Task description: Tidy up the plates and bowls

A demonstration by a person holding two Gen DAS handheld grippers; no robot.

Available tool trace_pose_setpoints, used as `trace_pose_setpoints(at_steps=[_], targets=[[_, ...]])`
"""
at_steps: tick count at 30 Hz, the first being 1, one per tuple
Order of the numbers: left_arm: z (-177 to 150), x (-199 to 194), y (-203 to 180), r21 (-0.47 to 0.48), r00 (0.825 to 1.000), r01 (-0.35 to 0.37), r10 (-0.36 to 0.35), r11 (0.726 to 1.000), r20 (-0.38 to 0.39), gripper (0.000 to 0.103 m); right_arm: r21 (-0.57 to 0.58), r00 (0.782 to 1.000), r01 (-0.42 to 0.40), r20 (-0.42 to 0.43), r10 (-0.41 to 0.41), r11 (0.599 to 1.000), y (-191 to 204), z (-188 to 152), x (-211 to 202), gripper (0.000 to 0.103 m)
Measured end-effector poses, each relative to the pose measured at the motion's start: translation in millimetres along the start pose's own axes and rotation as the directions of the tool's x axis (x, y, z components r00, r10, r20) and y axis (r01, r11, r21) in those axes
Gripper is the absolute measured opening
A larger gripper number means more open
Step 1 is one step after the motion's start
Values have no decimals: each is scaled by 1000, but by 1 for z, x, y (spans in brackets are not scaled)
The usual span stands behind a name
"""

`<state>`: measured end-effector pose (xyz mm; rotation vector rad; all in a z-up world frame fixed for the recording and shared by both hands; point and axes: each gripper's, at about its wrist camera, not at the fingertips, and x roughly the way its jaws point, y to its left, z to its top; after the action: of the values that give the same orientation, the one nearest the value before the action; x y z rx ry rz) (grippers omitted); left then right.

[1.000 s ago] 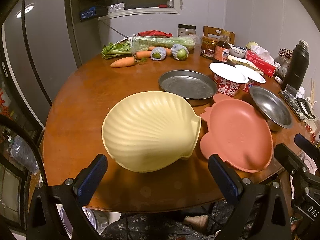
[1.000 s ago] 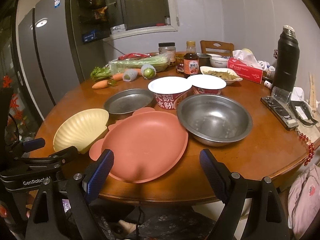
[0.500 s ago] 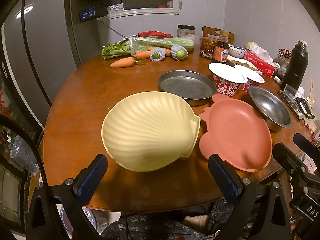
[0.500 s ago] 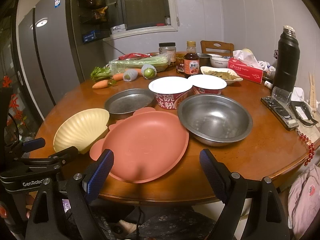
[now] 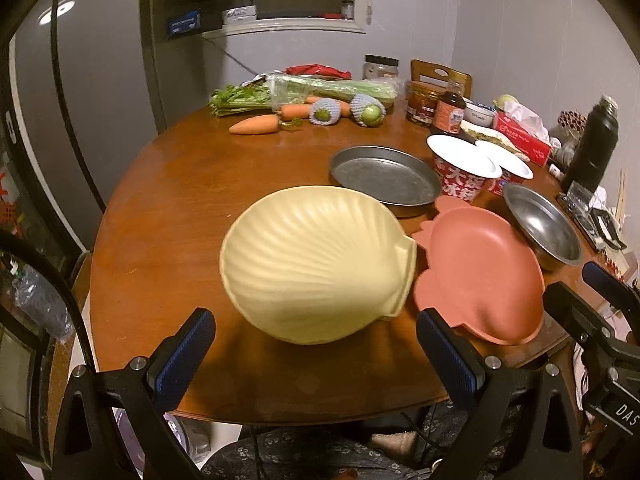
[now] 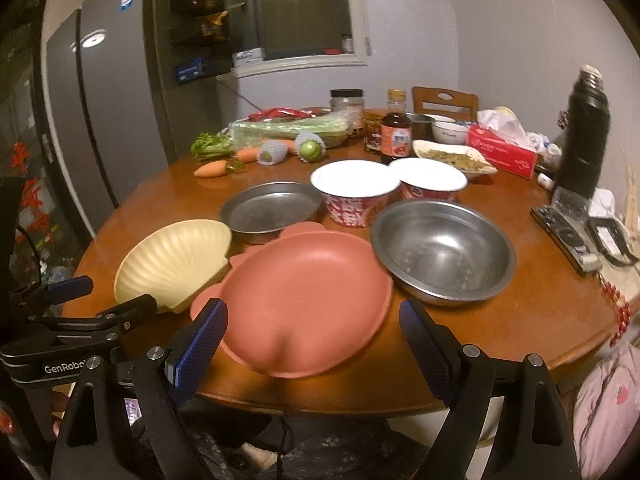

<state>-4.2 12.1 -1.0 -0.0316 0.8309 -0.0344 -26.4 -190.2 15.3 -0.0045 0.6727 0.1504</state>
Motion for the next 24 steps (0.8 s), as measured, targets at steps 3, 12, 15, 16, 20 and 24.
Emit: trace_pose_setpoints(at_steps=[3, 12, 15, 16, 20, 24], targets=[[2, 3, 15, -42, 1000, -4, 4, 999, -10, 101, -44, 1000, -16, 2, 16, 999, 10, 9, 5, 88], [1, 17, 47, -124, 998, 17, -24, 992, -56, 101, -160, 987, -146, -94, 132, 976, 47, 41, 54, 88], [1, 22, 54, -147, 997, 18, -28, 989, -65, 101, -211, 987, -137, -116, 114, 968, 59, 47, 71, 88], [1, 24, 56, -154, 997, 16, -27, 988, -70, 101, -213, 985, -140, -128, 115, 967, 61, 48, 76, 88], [1, 33, 64, -181, 996, 15, -31, 983, -86, 101, -199, 973, -190, -171, 157, 961, 69, 56, 97, 88], [1, 40, 66, -190, 995, 17, -36, 982, -97, 94, -217, 968, -192, -200, 149, 957, 77, 59, 117, 74]])
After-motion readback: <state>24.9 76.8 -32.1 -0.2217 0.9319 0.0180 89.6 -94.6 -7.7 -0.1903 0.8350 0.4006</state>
